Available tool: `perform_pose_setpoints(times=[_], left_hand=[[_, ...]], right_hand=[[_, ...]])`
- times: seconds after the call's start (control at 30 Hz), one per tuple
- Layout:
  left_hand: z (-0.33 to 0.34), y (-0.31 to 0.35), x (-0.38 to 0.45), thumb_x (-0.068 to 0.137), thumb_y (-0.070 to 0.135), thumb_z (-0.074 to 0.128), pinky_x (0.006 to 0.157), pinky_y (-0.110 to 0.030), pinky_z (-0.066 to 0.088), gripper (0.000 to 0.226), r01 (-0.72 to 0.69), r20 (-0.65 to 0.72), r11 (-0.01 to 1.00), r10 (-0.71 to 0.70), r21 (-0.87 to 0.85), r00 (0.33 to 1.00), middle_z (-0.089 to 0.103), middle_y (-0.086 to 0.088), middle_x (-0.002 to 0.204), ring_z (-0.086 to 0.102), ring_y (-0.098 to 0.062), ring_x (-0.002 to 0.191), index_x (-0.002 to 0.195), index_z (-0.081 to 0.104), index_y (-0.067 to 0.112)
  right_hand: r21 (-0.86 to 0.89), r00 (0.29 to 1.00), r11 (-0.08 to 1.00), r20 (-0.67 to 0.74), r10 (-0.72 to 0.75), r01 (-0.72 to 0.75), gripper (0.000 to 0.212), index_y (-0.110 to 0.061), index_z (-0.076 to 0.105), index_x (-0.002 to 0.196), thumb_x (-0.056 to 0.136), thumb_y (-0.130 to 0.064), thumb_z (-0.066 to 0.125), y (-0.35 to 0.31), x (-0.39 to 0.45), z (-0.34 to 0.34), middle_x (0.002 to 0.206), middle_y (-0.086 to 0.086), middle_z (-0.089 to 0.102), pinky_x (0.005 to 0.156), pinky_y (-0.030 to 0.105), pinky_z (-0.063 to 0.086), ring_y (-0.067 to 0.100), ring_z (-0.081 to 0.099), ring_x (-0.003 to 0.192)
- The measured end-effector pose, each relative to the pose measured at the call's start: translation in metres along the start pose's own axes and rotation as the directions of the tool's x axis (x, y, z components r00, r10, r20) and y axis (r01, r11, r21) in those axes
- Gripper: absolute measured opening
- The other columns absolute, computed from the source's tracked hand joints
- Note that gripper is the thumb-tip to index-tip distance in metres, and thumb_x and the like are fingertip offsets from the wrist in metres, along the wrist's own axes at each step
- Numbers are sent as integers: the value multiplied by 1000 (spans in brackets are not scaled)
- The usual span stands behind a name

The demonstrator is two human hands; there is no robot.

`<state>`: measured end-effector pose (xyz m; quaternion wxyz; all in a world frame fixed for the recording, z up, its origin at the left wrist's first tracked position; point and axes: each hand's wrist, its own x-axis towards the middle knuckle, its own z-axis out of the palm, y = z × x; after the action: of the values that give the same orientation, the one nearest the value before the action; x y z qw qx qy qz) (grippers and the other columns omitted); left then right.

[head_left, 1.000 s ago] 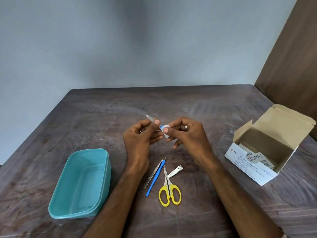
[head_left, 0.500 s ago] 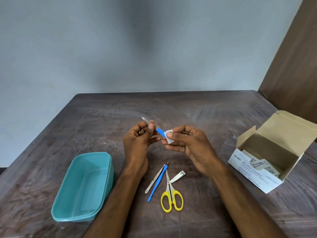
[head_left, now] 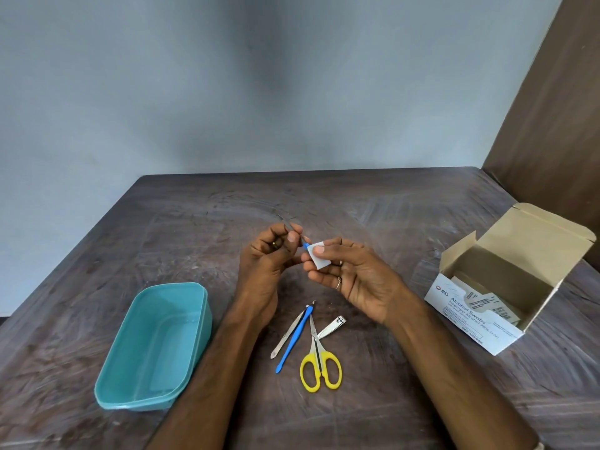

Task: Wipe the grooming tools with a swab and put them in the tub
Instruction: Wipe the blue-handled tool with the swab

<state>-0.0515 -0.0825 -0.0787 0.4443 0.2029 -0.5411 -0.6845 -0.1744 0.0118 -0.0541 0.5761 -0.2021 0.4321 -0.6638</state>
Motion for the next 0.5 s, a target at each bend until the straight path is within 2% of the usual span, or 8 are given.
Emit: perform_pose_setpoints(times=[0.23, 0.37, 0.5], left_hand=[[2, 3, -2, 87, 13, 63, 70, -34, 59, 16, 9, -22, 999, -8, 51, 1000, 76, -7, 98, 71, -21, 87, 98, 73, 8], [3, 5, -4, 84, 18, 65, 81, -49, 55, 24, -3, -52, 990, 11, 140, 999, 76, -7, 103, 71, -27, 97, 103, 73, 6], [3, 7, -5, 84, 18, 65, 88, -58, 51, 22, 7, -79, 991, 4, 135, 997, 75, -9, 105, 69, -32, 102, 101, 74, 6]], right_hand=[[-32, 996, 998, -74, -52, 50, 7, -3, 65, 85, 84, 4, 67, 1, -1, 2, 79, 13, 76, 60, 27, 61, 21, 75, 68], [-107, 988, 989, -105, -112, 101, 8, -4, 67, 85, 81, 0, 73, 2, 0, 1, 85, 15, 76, 59, 28, 60, 25, 75, 72], [-130, 984, 983, -103, -146, 132, 10, -2, 65, 87, 81, 2, 73, 2, 0, 0, 88, 18, 76, 61, 30, 61, 28, 76, 76]])
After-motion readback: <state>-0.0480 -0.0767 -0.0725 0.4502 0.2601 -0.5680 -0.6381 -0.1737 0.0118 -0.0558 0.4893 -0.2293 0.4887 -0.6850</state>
